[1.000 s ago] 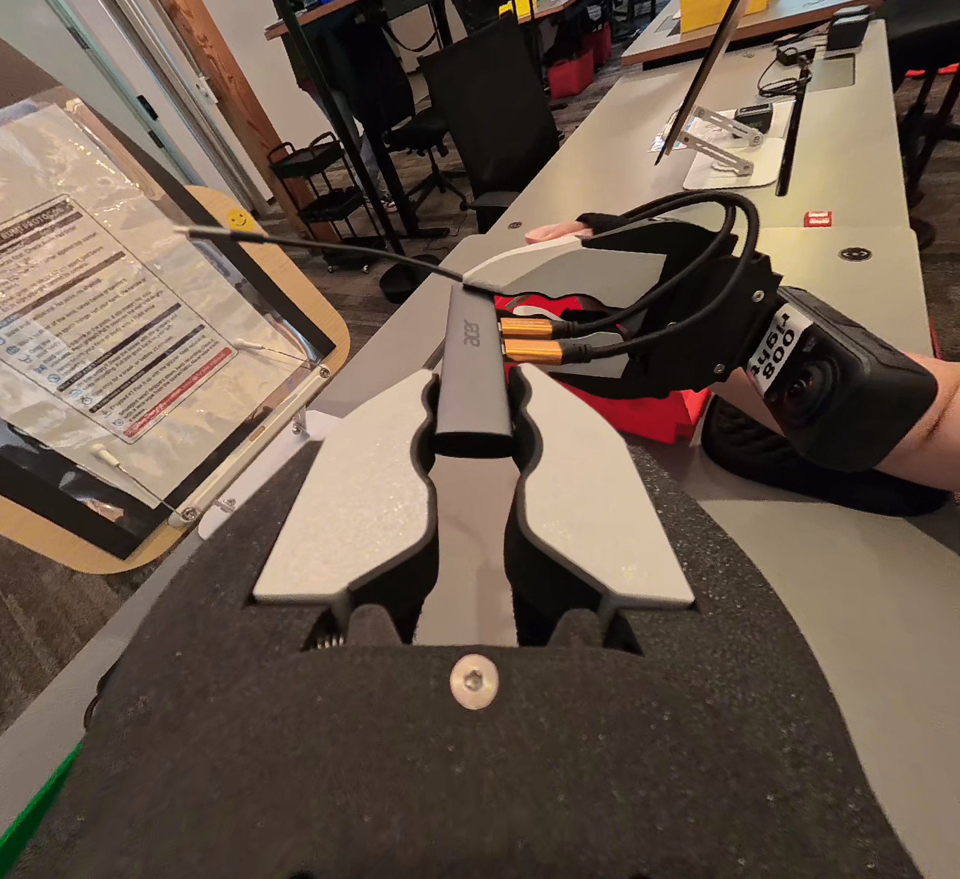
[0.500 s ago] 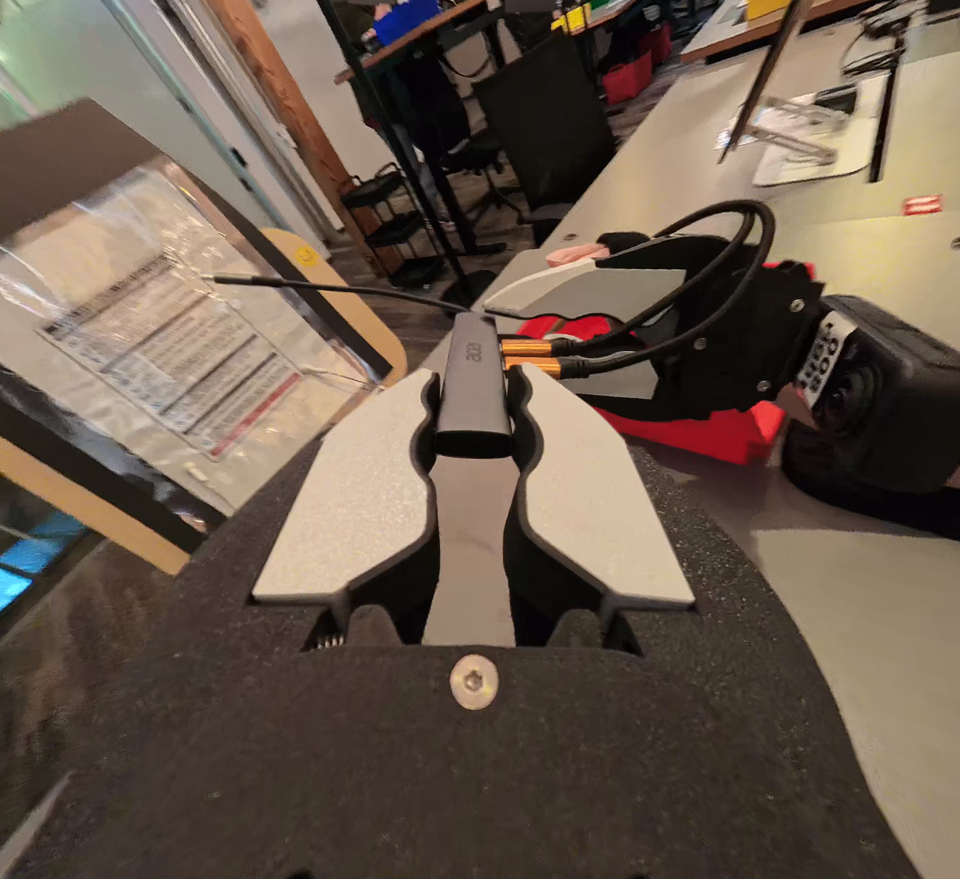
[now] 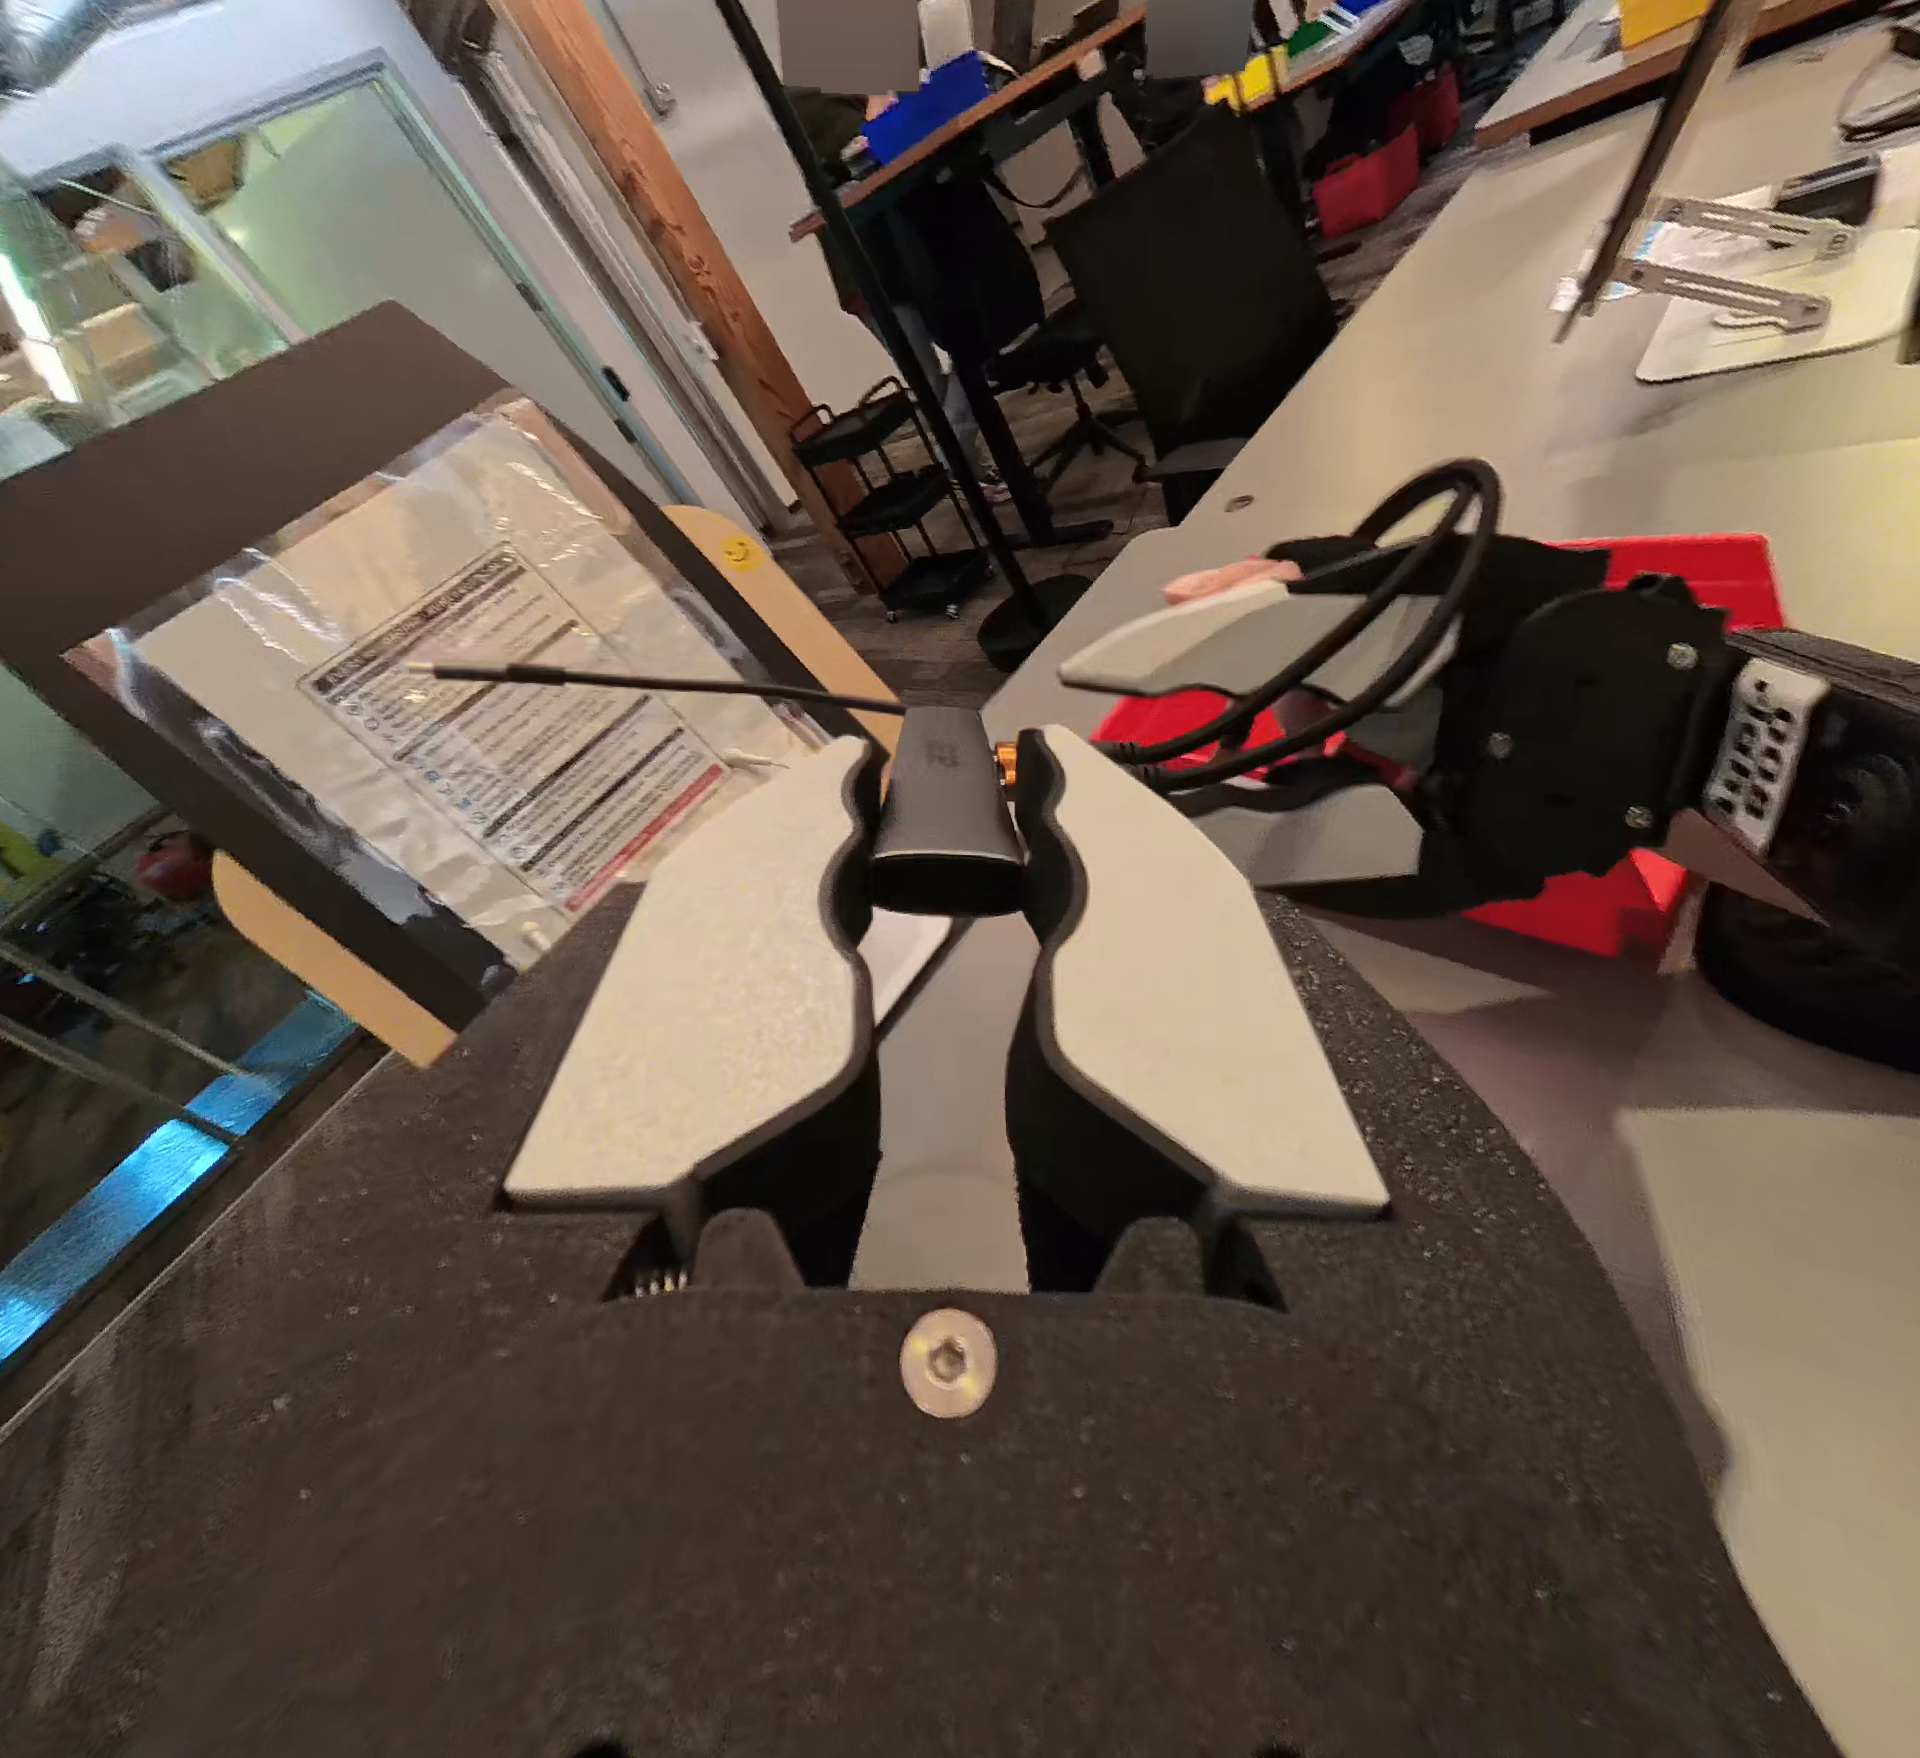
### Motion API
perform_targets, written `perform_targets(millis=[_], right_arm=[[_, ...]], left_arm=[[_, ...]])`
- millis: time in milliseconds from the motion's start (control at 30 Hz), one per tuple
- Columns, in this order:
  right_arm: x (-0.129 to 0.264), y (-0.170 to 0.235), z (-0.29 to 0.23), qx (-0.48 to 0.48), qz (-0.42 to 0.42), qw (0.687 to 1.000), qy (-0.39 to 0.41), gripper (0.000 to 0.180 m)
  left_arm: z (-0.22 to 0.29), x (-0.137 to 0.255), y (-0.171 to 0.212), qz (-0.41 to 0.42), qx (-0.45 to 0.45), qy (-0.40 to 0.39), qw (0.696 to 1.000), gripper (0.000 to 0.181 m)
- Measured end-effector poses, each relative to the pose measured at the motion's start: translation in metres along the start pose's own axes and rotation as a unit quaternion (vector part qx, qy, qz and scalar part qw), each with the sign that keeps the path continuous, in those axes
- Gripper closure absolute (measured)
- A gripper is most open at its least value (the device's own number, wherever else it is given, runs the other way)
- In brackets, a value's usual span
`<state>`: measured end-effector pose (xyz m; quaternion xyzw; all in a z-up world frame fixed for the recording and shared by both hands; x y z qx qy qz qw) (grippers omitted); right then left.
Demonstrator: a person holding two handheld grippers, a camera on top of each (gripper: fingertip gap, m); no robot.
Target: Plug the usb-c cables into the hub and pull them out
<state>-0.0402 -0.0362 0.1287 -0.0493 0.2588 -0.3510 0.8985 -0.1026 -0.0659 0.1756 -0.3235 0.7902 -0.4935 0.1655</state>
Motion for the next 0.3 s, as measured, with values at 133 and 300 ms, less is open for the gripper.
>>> perform_targets(millis=[133,300], right_arm=[[-0.001,0.006,0.012,-0.028,-0.028,0.998,0.039,0.146],[0.000,0.009,0.010,-0.006,-0.037,0.999,0.038,0.154]], left_arm=[[0.014,-0.002,-0.001,0.002,0.016,0.053,0.998,0.156],[0.032,-0.014,0.001,-0.010,-0.007,0.074,0.997,0.156]])
Point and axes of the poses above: each gripper's, where its closed fingertips meet, x back along the fingers, y out of its underside, z = x × y across the jaws, the point moved 2 cm from there along x, back along the fingers, and after that the axes turned 1 degree about z, right-handed, at the moved point
